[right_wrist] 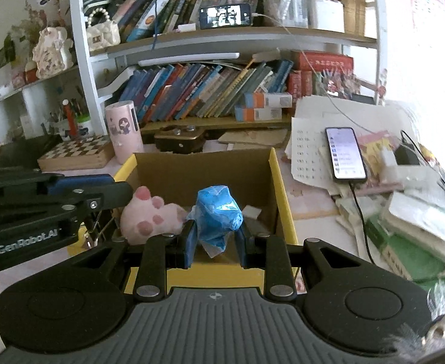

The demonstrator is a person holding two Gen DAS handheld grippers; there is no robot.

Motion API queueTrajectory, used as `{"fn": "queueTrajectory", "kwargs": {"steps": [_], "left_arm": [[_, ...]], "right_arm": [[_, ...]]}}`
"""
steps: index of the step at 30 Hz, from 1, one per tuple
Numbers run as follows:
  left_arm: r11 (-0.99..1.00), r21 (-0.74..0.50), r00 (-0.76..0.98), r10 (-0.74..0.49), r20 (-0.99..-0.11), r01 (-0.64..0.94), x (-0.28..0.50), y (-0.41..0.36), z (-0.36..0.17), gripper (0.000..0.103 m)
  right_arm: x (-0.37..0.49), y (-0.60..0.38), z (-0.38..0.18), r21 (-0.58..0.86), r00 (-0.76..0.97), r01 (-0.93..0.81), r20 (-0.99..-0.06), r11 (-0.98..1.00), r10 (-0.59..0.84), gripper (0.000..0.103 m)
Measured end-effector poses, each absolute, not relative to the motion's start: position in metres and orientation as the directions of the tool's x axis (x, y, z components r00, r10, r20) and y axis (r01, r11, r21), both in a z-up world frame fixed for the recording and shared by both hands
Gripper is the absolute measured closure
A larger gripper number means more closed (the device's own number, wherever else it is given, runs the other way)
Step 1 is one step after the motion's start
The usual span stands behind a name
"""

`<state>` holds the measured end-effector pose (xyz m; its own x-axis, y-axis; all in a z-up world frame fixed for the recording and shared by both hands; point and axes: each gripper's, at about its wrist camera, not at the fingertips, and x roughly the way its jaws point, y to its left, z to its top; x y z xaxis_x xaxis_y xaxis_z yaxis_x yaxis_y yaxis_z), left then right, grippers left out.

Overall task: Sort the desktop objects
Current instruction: 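Lower the blue item and binder clip into the yellow box and open both tools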

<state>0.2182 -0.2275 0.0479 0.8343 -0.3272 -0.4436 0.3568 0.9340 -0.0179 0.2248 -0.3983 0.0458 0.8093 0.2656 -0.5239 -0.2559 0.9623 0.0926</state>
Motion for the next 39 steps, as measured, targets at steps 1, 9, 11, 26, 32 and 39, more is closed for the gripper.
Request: {"fn": "queueTrajectory", "kwargs": {"steps": [1,9,11,26,32,39], "left_arm": [[0.937,-0.010,0.835,-0.316,-0.450,0.349,0.224,-0.228,0.045,0.086],[0.948,0.030,0.794,-0.247,-0.555,0.316,0.260,-0.228,0.013,0.086],[0.952,0.014,0.784,-0.242,-0.571,0.304,0.265,-0.227,0.007,0.086],[0.958,-0.038,0.726,-0.241,-0.644,0.284,0.284,-0.226,-0.018,0.086],[0.959,-0.074,0.711,-0.252,-0.656,0.272,0.290,-0.228,-0.023,0.086],[0.964,-0.072,0.717,-0.240,-0.655,0.257,0.290,-0.229,-0.024,0.085]], "right_arm": [[0.231,-0.398,0.045,0.079,0.807,-0.269,-0.525,0.960,0.269,0.078],[0.271,-0.389,0.027,-0.018,0.757,-0.369,-0.586,0.929,0.290,0.078],[0.278,-0.385,0.021,-0.028,0.737,-0.393,-0.608,0.919,0.297,0.078],[0.324,-0.373,-0.012,-0.022,0.606,-0.476,-0.733,0.879,0.309,0.078],[0.338,-0.370,-0.020,0.004,0.546,-0.486,-0.779,0.874,0.308,0.078],[0.344,-0.370,-0.024,0.035,0.511,-0.491,-0.797,0.870,0.320,0.078]]}}
